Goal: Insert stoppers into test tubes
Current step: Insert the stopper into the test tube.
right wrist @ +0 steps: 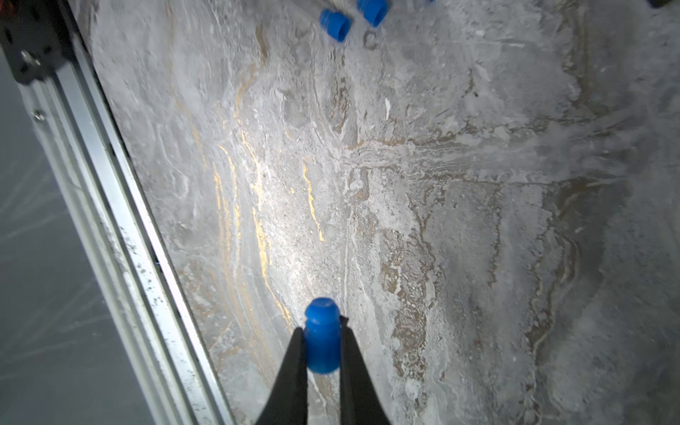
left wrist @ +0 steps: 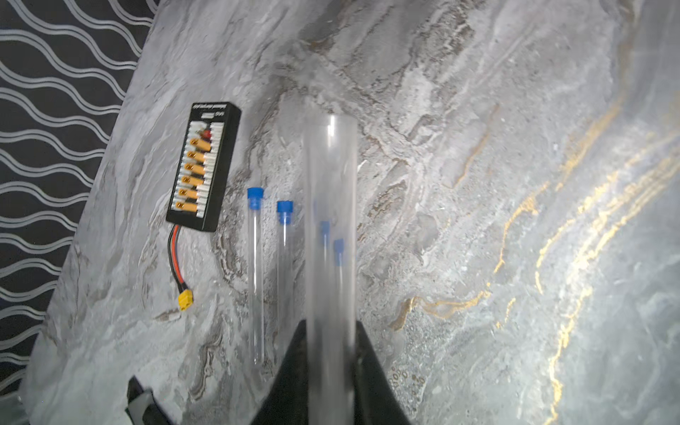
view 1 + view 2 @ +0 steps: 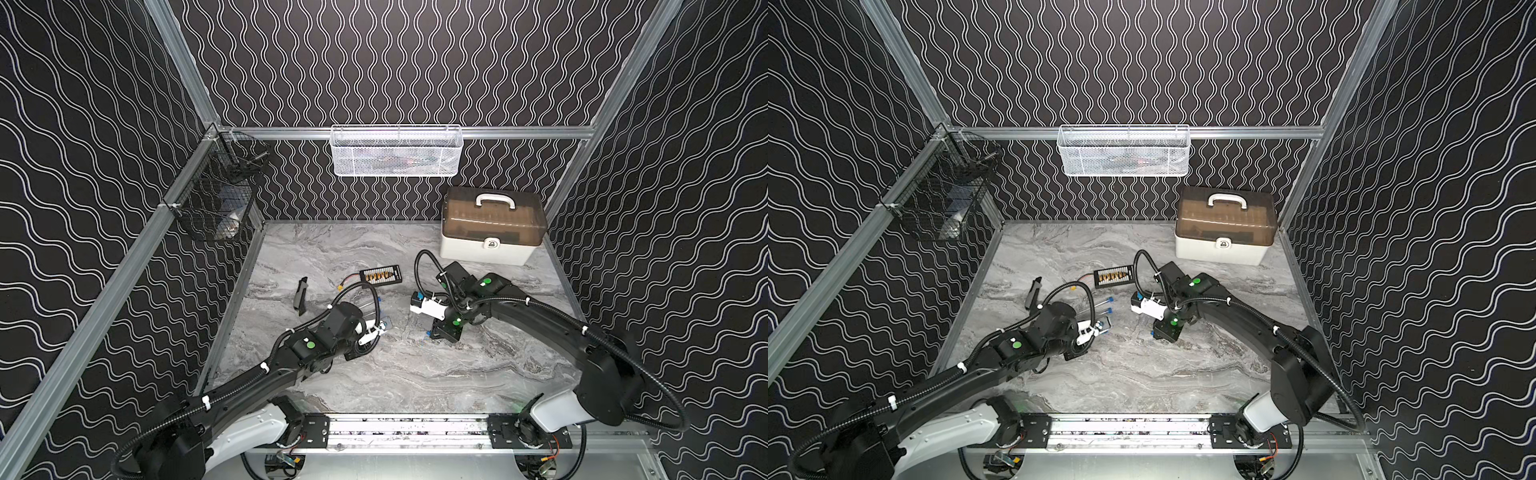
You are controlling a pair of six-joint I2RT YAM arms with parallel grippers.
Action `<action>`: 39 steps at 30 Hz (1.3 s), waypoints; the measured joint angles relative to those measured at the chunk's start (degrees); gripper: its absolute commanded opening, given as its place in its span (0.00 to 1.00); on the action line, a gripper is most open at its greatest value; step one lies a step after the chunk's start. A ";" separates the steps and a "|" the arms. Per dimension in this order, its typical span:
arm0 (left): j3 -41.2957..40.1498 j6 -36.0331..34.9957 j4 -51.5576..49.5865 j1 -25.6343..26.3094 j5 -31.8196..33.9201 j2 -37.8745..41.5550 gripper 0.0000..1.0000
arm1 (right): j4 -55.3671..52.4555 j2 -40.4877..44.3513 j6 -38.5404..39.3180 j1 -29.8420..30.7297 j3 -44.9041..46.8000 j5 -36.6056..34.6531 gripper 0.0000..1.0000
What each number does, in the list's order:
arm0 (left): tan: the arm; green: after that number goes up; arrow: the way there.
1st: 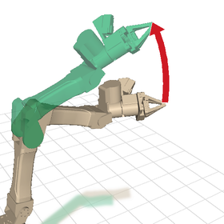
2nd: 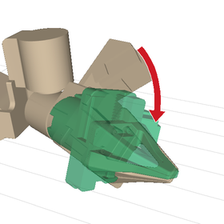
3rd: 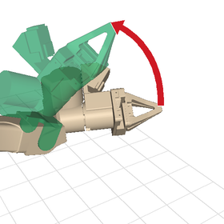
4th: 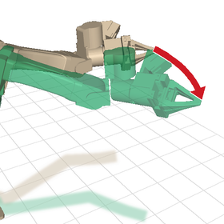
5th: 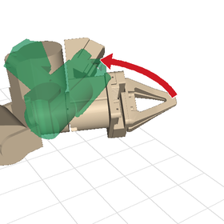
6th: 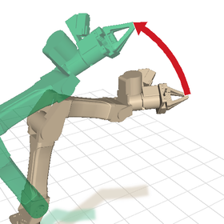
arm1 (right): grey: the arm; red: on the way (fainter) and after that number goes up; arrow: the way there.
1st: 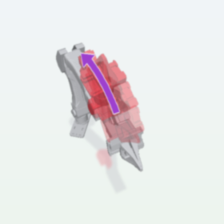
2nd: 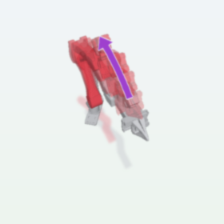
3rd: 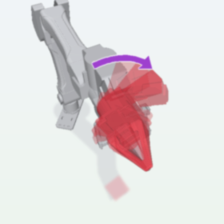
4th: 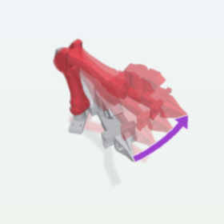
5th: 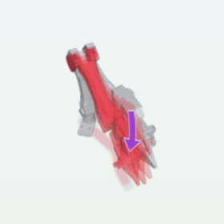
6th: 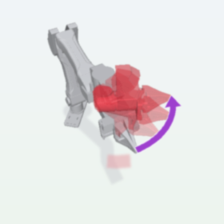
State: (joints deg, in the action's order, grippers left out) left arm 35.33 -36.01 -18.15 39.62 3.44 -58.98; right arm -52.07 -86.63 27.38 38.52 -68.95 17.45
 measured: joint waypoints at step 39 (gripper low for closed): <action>-0.11 -9.07 8.17 6.60 -2.75 -3.91 0.00 | -3.45 -4.22 -3.98 3.74 -6.49 8.98 0.07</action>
State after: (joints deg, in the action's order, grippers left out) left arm 35.22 -45.08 -9.98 46.22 0.69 -62.89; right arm -55.53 -90.85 23.40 42.26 -75.44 26.44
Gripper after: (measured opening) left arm 0.180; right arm 0.120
